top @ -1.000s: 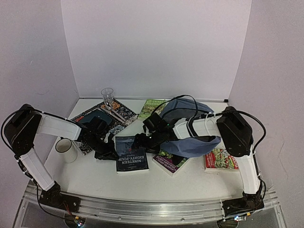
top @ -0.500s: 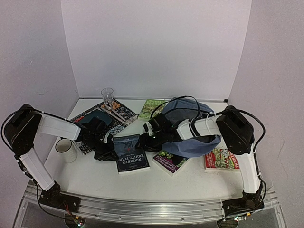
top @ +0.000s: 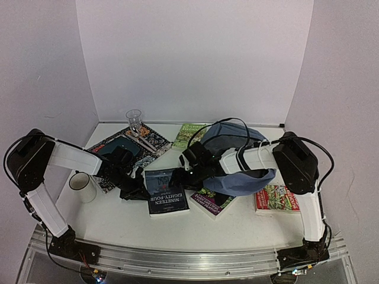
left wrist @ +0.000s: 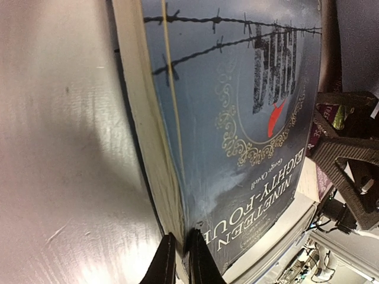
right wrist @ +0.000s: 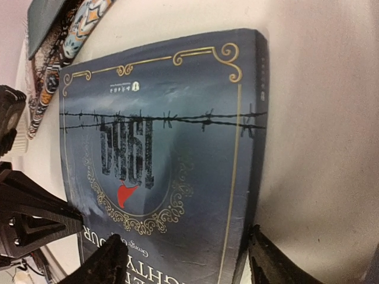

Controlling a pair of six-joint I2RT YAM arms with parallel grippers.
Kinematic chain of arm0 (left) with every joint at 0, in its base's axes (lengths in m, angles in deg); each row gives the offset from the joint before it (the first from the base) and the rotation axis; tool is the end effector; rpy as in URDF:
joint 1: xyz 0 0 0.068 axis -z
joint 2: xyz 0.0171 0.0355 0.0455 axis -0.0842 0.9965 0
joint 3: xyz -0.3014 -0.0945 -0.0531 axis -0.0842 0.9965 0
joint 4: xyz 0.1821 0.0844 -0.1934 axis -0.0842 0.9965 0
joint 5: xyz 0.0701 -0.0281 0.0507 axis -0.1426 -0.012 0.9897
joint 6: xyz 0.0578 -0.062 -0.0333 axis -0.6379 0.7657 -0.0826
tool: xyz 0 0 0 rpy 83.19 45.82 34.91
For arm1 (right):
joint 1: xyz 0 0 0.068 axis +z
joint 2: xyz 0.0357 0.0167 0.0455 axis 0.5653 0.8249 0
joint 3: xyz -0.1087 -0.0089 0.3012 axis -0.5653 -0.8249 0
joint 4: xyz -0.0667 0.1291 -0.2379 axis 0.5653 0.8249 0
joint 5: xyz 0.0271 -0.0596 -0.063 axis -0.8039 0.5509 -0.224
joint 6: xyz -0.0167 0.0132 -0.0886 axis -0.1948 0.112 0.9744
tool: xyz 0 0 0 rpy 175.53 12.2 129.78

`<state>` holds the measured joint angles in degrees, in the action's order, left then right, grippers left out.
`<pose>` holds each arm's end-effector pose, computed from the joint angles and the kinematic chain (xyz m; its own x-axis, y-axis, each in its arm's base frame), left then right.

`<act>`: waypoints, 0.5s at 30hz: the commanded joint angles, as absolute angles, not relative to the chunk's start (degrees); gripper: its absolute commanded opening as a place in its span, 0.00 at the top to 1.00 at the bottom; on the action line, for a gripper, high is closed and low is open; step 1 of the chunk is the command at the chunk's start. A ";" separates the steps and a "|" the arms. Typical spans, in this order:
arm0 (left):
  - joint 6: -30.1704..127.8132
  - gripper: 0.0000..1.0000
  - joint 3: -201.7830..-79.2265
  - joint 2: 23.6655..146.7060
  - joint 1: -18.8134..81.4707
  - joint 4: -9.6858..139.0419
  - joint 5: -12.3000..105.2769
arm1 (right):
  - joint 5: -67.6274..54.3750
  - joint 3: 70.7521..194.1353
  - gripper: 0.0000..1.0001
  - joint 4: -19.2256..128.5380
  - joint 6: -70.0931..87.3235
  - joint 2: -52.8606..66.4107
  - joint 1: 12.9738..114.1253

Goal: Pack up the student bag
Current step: Pick up the book at the center of the board.

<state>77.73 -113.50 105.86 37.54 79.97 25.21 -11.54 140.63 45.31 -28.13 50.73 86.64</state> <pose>0.2552 -0.2118 0.1275 -0.9986 -0.0300 -0.0441 0.0039 0.7839 -0.6208 0.3332 0.4590 0.1588 -0.8474 0.0048 -0.5309 -0.4137 0.6207 0.6660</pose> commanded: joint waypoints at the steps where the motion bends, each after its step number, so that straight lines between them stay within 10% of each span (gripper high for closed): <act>1: 76.39 1.00 -112.47 108.29 38.20 73.52 24.29 | -11.78 143.00 0.26 56.12 -28.52 50.62 90.83; 15: 82.44 0.90 -117.30 103.38 37.96 71.81 21.11 | -26.55 144.57 0.31 44.98 -25.56 52.57 91.29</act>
<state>78.79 -113.35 106.16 36.86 78.69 22.54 -11.79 144.10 52.10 -24.93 51.49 87.07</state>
